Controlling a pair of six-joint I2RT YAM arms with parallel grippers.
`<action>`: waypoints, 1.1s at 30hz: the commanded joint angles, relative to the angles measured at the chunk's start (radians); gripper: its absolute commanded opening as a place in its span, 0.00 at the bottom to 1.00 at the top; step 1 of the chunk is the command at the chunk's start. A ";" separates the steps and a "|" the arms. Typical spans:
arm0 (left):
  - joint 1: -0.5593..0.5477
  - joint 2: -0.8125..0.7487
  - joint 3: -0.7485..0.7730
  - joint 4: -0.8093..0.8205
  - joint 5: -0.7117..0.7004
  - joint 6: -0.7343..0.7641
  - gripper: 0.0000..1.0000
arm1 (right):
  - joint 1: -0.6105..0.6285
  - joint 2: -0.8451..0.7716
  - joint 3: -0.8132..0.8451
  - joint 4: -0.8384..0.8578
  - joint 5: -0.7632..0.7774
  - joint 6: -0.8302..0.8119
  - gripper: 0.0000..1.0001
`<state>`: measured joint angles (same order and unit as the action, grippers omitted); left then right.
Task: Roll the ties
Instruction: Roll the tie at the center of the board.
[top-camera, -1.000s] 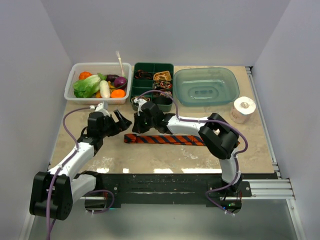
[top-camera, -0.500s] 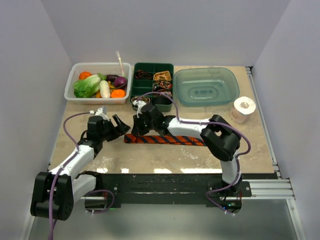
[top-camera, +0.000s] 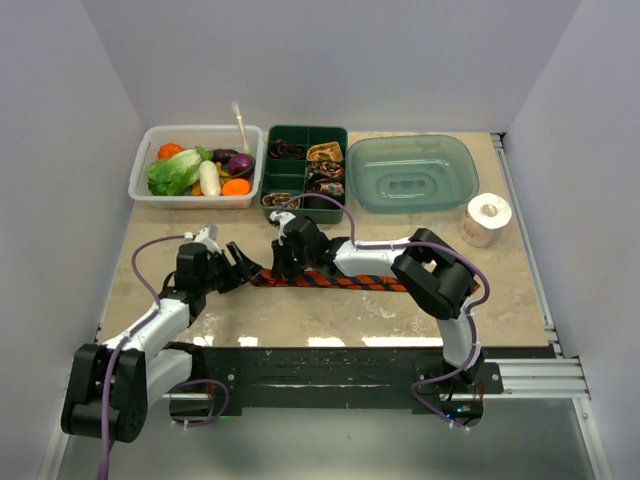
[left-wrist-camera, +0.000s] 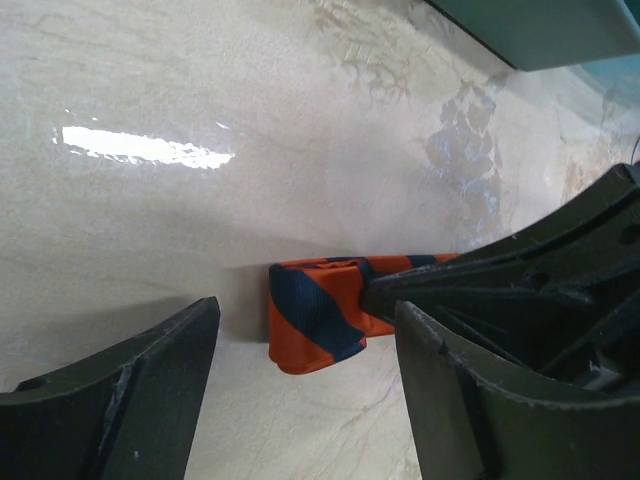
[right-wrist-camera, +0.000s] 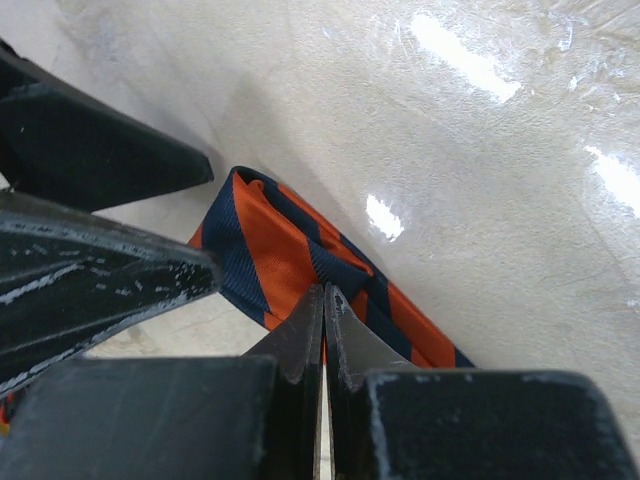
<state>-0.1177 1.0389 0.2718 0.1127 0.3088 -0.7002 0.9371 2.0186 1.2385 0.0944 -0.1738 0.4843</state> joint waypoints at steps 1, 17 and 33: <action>0.009 0.001 -0.026 0.073 0.050 -0.019 0.74 | 0.005 0.023 -0.001 0.024 0.017 -0.023 0.00; 0.003 0.067 -0.128 0.327 0.104 -0.077 0.49 | 0.003 0.016 -0.043 0.045 0.017 -0.013 0.00; -0.120 0.033 -0.011 0.213 -0.022 0.011 0.09 | 0.003 0.040 0.025 0.054 -0.030 0.007 0.00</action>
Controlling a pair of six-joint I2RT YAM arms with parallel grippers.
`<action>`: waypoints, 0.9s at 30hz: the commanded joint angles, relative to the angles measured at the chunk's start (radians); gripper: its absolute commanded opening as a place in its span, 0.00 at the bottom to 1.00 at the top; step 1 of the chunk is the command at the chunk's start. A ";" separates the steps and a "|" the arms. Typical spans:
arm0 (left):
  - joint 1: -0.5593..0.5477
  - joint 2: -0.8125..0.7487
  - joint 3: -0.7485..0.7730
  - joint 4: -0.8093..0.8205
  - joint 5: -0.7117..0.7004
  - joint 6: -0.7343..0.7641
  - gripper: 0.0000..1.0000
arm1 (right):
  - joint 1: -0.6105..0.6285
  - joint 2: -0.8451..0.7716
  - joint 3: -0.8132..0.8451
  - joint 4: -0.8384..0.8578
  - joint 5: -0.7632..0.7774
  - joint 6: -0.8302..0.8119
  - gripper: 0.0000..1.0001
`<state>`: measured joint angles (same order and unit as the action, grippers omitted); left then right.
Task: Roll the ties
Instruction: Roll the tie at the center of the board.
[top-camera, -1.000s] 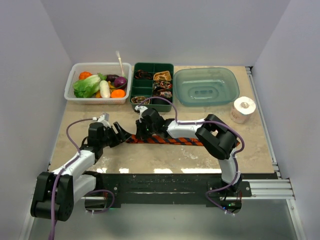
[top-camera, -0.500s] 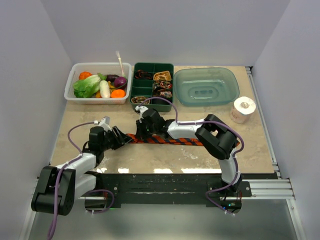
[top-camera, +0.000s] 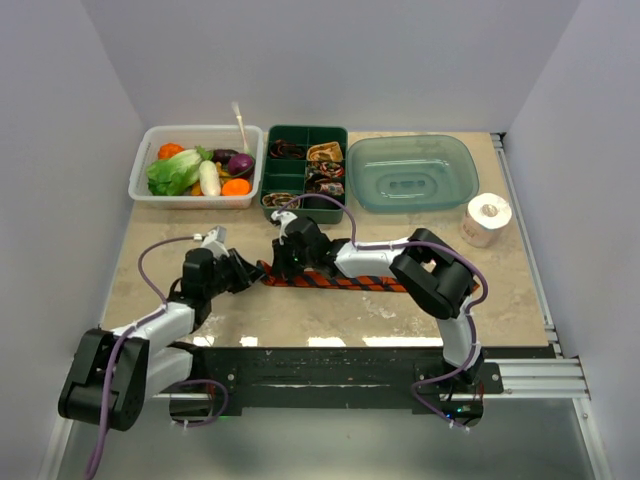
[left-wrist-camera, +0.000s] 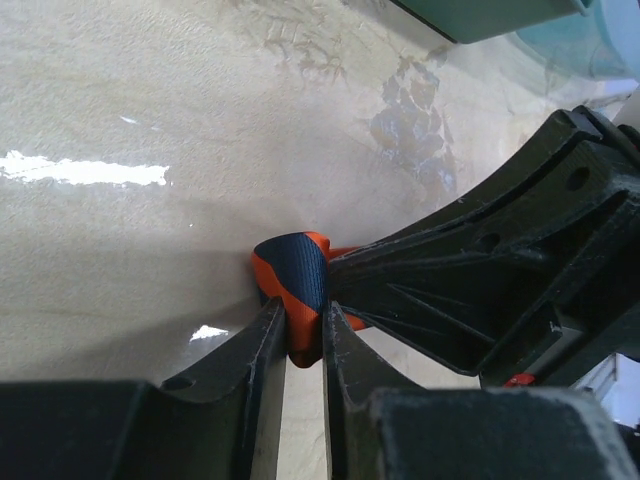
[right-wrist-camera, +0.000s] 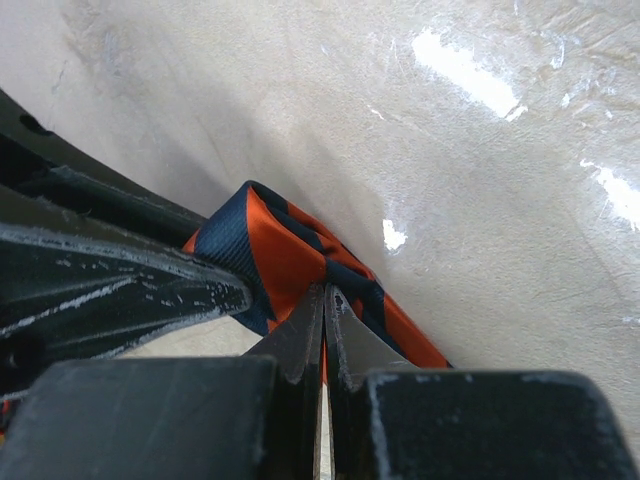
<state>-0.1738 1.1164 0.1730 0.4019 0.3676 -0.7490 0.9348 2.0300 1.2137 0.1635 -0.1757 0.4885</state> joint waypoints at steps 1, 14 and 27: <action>-0.078 -0.056 0.121 -0.104 -0.105 0.072 0.06 | 0.006 0.039 0.070 -0.019 -0.034 0.001 0.00; -0.148 -0.063 0.332 -0.488 -0.392 0.237 0.00 | 0.006 0.004 0.106 -0.041 -0.031 0.012 0.00; -0.243 -0.010 0.376 -0.580 -0.547 0.241 0.00 | 0.006 0.015 0.112 -0.035 -0.042 0.028 0.00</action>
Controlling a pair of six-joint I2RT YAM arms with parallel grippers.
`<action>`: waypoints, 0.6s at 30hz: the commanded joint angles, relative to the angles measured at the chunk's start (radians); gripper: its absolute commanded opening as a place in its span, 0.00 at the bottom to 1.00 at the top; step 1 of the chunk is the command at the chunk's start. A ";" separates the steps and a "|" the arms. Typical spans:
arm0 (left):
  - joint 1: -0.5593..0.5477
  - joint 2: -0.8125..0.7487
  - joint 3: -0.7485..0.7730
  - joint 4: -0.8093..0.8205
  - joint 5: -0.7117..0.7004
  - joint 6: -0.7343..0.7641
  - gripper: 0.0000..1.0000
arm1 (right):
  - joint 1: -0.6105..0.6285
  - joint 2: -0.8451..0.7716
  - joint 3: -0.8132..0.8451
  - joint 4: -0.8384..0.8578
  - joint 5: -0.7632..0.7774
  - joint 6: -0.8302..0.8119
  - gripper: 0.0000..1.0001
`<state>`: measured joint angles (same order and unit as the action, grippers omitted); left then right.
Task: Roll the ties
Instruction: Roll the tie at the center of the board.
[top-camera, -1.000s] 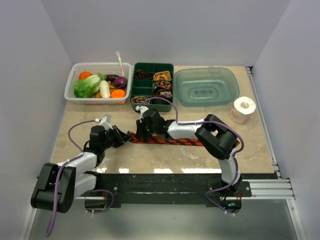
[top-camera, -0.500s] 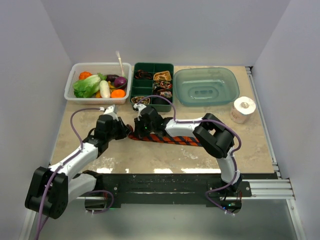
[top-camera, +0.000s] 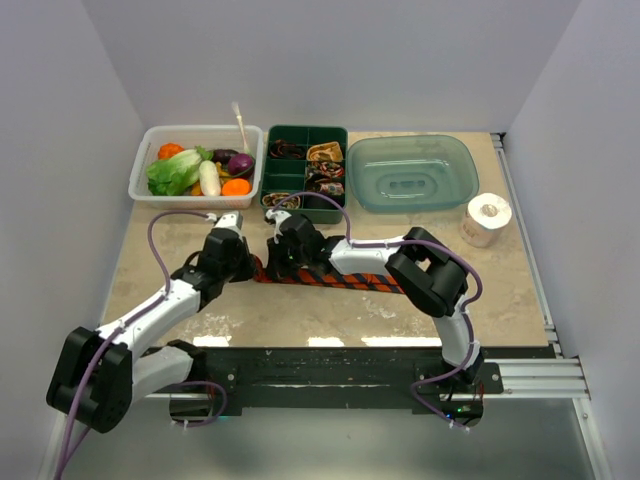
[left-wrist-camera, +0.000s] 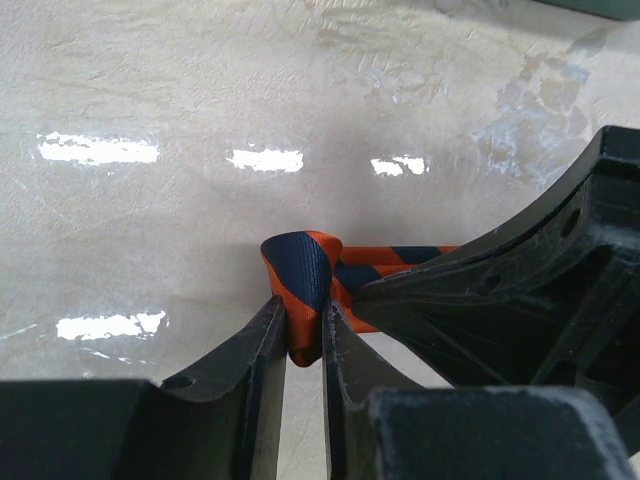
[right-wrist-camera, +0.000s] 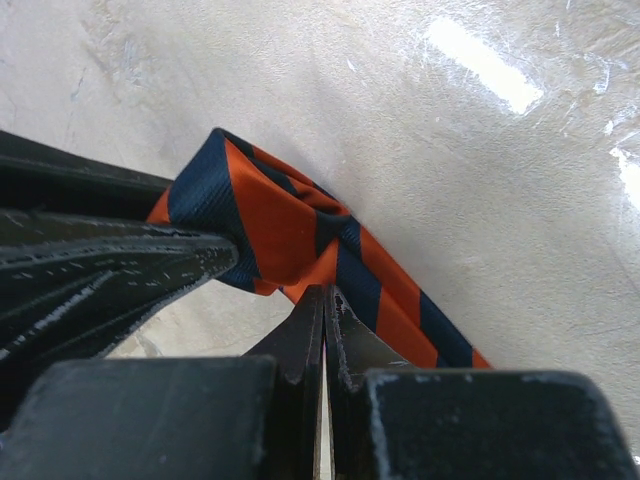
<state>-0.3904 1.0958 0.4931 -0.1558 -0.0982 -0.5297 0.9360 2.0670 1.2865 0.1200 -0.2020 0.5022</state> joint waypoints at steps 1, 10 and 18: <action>-0.039 0.012 0.061 -0.030 -0.099 0.022 0.00 | 0.004 -0.010 0.045 0.010 -0.019 0.018 0.00; -0.100 0.038 0.093 -0.065 -0.179 0.017 0.00 | 0.006 0.051 0.063 0.064 -0.086 0.059 0.00; -0.145 0.052 0.107 -0.059 -0.187 0.016 0.00 | 0.009 0.100 0.063 0.127 -0.140 0.108 0.00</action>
<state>-0.5121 1.1435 0.5533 -0.2344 -0.2626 -0.5293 0.9360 2.1494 1.3304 0.1860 -0.2909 0.5709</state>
